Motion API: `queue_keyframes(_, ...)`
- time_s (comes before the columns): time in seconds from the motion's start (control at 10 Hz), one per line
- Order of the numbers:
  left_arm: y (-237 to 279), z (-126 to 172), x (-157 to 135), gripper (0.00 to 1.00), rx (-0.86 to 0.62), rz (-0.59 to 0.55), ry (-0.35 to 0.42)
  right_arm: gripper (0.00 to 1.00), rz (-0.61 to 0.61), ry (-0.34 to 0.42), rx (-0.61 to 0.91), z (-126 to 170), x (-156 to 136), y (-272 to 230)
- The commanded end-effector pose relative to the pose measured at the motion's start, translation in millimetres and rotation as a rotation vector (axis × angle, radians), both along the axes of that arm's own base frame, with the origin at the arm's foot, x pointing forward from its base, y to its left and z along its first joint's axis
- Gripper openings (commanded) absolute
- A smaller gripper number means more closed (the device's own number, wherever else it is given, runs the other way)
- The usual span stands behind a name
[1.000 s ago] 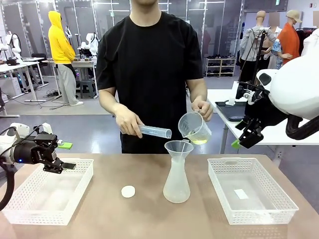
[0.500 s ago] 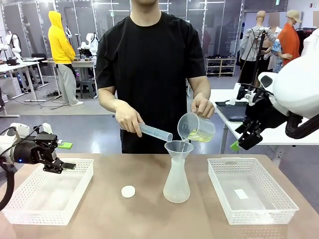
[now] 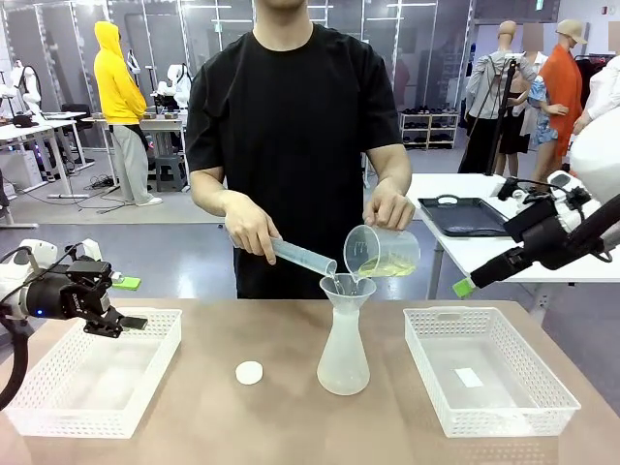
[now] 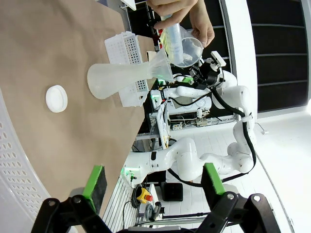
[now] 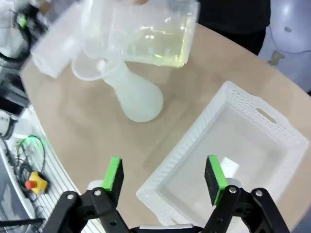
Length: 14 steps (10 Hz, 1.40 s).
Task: Prepare the solutions needed for the experiment.
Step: Once the solution is in the Big flask , pick up the Plastic Funnel and place it back into the right Organizing basket.
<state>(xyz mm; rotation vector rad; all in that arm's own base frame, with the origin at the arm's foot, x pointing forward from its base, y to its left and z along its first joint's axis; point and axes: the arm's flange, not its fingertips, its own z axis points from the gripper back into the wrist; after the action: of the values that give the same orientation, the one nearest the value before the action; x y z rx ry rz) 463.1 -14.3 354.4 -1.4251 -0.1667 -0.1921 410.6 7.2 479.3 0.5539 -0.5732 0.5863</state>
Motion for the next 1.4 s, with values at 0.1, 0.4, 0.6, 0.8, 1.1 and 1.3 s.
queue_keyframes(0.1, -2.0, 0.5, 1.9, 1.0, 0.004, 0.014, -0.003, 0.84, -0.101, 0.157, 0.292, -13.6, 18.3, -25.1)
queue_keyframes(0.4, -2.0, 0.5, 1.9, 1.0, 0.004, 0.014, -0.003, 0.84, -0.202, 0.31, 0.498, -37.4, 31.0, -50.1)
queue_keyframes(0.6, -2.0, 0.5, 1.9, 1.0, 0.004, 0.014, -0.003, 0.84, -0.237, 0.418, 0.578, -52.6, 35.2, -58.2)
queue_keyframes(0.8, -2.0, 0.5, 1.9, 1.0, 0.004, 0.014, -0.003, 0.84, -0.265, 0.538, 0.66, -65.0, 43.1, -56.9)
queue_keyframes(1.1, -2.0, 0.5, 1.9, 1.0, 0.004, 0.014, -0.003, 0.84, -0.268, 0.675, 0.718, -79.9, 49.0, -51.7)
queue_keyframes(1.3, -2.0, 0.5, 1.9, 1.0, 0.004, 0.014, -0.003, 0.84, -0.232, 0.673, 0.789, -81.6, 52.0, -49.3)
